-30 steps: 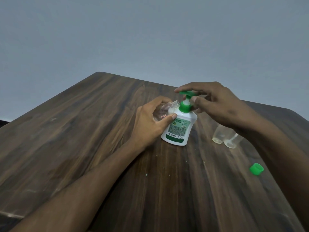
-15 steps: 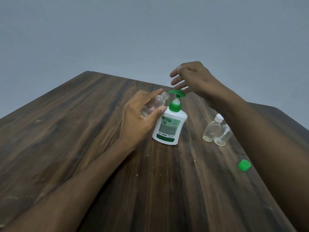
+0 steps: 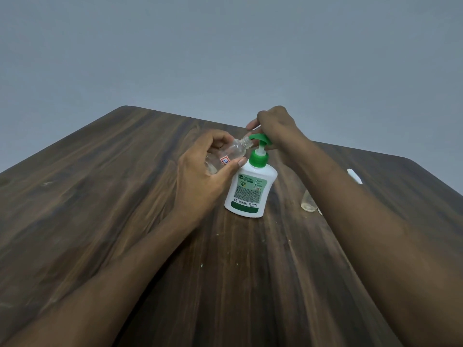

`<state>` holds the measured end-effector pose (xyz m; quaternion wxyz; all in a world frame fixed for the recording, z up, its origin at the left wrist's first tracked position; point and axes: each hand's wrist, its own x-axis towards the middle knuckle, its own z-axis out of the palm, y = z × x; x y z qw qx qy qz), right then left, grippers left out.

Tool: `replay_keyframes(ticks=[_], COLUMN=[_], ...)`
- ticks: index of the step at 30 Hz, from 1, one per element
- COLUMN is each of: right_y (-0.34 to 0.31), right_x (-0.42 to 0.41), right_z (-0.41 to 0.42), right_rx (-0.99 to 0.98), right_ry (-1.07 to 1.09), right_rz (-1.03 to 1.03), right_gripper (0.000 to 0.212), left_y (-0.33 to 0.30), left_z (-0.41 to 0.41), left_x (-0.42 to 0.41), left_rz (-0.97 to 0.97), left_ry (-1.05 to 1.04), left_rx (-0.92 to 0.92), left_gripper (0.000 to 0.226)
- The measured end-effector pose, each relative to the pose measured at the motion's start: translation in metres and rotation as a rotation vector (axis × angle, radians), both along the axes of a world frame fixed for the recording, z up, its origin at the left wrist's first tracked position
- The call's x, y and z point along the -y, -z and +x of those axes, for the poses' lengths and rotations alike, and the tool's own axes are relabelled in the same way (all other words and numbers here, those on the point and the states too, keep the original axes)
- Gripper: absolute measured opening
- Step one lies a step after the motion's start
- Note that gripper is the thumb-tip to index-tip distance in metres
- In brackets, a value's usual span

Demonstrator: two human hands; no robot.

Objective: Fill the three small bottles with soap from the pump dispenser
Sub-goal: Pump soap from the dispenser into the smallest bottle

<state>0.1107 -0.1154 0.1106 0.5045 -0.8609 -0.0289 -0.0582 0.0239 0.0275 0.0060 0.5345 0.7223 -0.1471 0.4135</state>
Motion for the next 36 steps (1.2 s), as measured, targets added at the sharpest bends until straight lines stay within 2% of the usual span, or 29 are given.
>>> replay_keyframes(ticks=[13, 18, 23, 27, 32, 36], right_y=[0.012, 0.016, 0.016, 0.017, 0.009, 0.012], right_x=[0.003, 0.002, 0.001, 0.000, 0.001, 0.000], right_z=[0.005, 0.007, 0.005, 0.001, -0.004, -0.008], right_rx=[0.022, 0.042, 0.054, 0.052, 0.078, 0.076], right_ry=[0.005, 0.020, 0.023, 0.042, 0.051, 0.055], right_rz=[-0.019, -0.072, -0.110, -0.128, -0.254, -0.161], right_gripper=[0.029, 0.045, 0.047, 0.042, 0.032, 0.041], left_y=[-0.002, -0.003, -0.004, -0.003, -0.002, -0.002], left_z=[0.001, 0.001, 0.001, 0.000, -0.001, 0.000], left_x=[0.000, 0.001, 0.001, 0.000, -0.001, 0.000], left_rz=[0.033, 0.039, 0.029, 0.029, 0.037, 0.045], left_ry=[-0.019, -0.022, -0.028, -0.025, -0.028, -0.042], left_rx=[0.010, 0.027, 0.039, 0.038, 0.046, 0.053], left_gripper=[0.032, 0.031, 0.031, 0.032, 0.032, 0.032])
